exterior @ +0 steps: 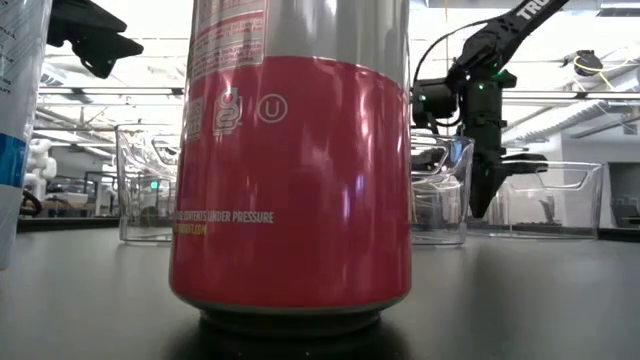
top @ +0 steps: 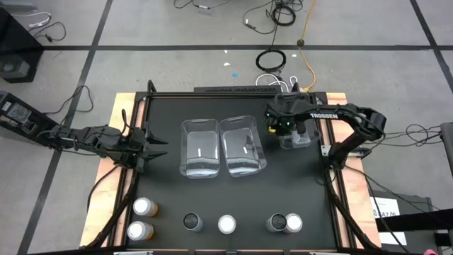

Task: Sort soda cans
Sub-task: Move the right transparent bin to the center of the table

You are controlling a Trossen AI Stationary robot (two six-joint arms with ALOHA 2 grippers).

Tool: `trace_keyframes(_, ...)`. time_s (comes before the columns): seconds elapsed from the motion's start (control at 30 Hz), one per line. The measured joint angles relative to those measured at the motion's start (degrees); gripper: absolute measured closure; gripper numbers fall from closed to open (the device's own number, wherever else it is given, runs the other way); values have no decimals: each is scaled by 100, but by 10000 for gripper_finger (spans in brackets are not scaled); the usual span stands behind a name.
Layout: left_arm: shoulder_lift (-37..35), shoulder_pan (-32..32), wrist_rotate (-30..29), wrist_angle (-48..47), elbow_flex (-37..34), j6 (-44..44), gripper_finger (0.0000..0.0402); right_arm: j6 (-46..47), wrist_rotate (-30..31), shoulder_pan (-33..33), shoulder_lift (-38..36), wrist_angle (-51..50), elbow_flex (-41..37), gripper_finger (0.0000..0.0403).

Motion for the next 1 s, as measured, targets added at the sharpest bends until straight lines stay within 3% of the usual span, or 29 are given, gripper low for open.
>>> trace_keyframes(0.5,0,0,-15,0,0,1,204,2592,-50,1895,2,321,375,402)
trace_keyframes(0.73,0,0,-15,0,0,1,204,3716,20,2429,65,671,433,402)
trace_keyframes(1.0,0,0,-11,-20,0,1,204,3978,52,2731,924,1032,973,402)
